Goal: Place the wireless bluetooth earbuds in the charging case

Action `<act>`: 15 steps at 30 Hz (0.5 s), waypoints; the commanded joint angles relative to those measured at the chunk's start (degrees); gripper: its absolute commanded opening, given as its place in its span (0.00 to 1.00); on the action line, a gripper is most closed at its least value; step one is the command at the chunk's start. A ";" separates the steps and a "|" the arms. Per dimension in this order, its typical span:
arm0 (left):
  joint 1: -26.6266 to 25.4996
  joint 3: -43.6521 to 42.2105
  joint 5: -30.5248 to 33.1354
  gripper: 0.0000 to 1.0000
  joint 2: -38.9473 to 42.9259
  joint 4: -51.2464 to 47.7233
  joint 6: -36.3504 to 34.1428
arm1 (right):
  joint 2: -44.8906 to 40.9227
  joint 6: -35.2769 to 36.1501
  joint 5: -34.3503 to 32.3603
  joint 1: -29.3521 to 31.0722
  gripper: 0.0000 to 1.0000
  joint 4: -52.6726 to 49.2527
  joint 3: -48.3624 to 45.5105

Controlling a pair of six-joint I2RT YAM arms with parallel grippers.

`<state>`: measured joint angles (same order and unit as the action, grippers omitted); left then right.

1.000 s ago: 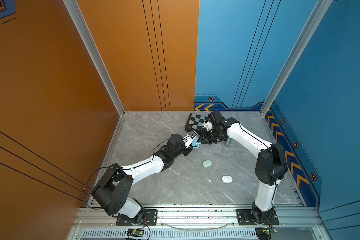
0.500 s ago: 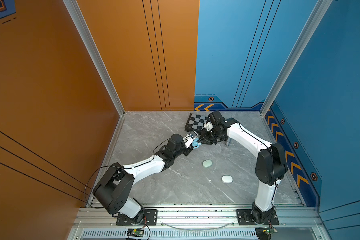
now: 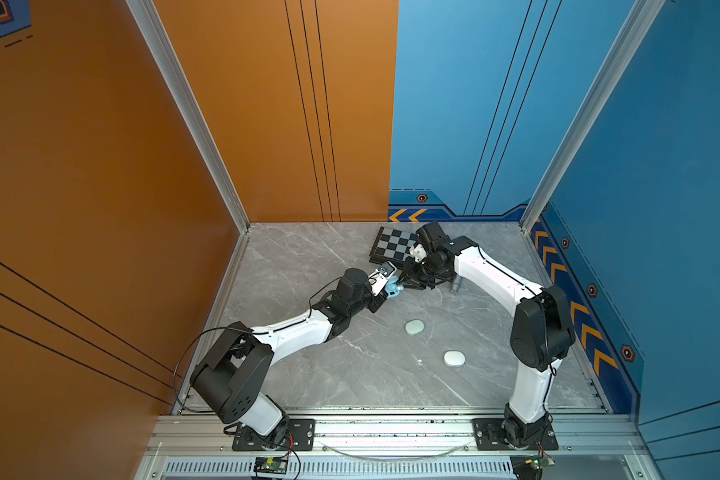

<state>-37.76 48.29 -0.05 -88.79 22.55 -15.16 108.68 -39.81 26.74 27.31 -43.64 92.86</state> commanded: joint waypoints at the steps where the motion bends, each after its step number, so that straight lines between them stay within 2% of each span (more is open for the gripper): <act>1: -1.12 1.28 -1.44 0.00 -2.06 -0.90 0.96 | -2.03 -0.60 4.90 1.52 0.27 1.98 -0.22; 15: -1.55 1.63 -1.18 0.00 -4.11 -0.92 1.97 | -2.76 -2.55 5.20 1.43 0.31 3.43 -1.50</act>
<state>-37.95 48.58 0.12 -91.33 22.76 -13.65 108.62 -41.87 26.92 27.35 -42.85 91.09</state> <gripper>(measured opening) 0.098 0.308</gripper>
